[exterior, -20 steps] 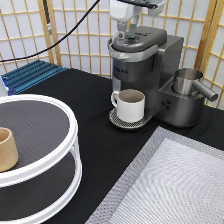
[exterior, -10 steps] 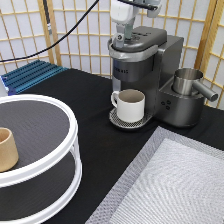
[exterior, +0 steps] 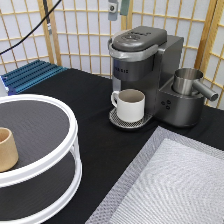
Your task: Make coffee
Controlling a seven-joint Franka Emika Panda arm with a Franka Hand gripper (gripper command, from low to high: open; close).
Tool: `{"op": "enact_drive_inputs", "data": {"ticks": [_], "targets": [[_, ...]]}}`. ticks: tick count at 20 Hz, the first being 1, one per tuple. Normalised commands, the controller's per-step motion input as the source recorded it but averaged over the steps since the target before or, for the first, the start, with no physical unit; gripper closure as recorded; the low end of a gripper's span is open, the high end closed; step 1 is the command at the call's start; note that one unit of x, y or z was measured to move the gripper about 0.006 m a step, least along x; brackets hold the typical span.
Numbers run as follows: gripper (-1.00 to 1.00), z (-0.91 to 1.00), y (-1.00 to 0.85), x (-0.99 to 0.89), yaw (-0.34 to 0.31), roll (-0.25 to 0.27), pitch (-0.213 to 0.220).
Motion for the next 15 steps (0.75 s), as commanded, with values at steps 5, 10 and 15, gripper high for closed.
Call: {"op": "enact_drive_inputs", "data": {"ticks": [5,10,15], "targets": [[-1.00,-0.40,-0.96,-0.01,0.005,0.091,-0.246],[-1.00,-0.39,-0.77,-0.11,0.010,0.175,-0.235],[-1.00,-0.01,-0.02,0.00,0.000,0.018,-0.001]]}}
